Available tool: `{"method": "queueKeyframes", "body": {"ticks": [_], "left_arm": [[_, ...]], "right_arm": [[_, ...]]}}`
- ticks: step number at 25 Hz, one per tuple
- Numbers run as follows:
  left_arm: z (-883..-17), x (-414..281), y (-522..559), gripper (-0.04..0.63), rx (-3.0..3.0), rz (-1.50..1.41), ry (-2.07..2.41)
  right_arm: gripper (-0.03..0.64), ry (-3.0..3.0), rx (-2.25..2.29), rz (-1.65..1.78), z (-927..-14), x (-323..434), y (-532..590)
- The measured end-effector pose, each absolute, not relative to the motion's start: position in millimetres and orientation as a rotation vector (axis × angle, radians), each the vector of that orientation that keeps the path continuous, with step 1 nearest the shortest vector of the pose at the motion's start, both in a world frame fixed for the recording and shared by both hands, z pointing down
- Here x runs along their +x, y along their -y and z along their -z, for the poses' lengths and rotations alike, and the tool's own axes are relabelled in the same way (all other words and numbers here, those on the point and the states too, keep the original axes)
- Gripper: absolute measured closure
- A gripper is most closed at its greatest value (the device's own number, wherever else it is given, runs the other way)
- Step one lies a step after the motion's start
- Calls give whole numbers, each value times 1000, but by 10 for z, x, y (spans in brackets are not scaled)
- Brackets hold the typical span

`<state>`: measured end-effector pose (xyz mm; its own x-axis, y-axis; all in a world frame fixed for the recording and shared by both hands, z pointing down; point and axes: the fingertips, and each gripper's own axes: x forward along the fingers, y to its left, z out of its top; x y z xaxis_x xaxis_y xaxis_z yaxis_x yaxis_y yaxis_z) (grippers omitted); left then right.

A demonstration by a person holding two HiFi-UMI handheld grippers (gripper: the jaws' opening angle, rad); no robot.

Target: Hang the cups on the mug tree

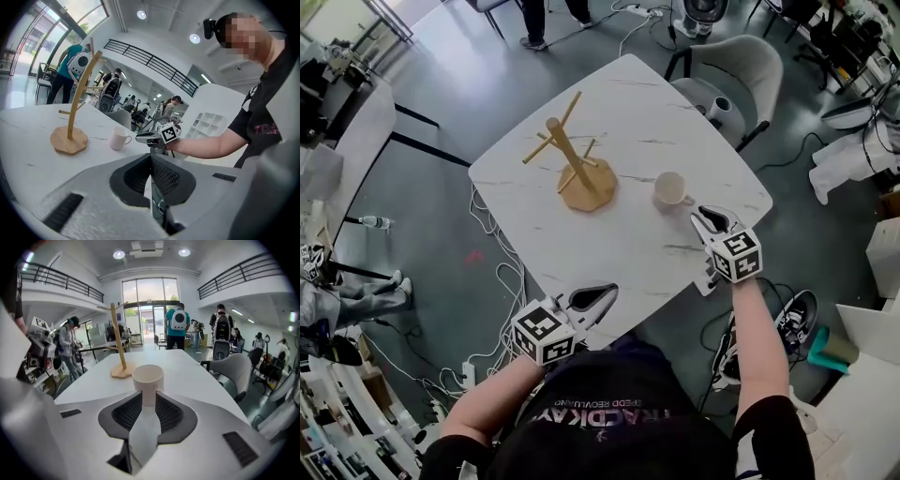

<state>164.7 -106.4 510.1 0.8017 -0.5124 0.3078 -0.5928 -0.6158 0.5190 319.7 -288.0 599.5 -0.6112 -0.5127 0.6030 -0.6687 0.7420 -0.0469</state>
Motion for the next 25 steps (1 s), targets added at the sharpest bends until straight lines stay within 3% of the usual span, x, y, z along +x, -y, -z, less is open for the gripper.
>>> {"method": "queueKeyframes", "body": {"ticks": [25], "left_arm": [[-5254,1467,980,598,2280,-180,898]], "right_arm": [[518,2198,423,-59,-6694,2985,3216]]}}
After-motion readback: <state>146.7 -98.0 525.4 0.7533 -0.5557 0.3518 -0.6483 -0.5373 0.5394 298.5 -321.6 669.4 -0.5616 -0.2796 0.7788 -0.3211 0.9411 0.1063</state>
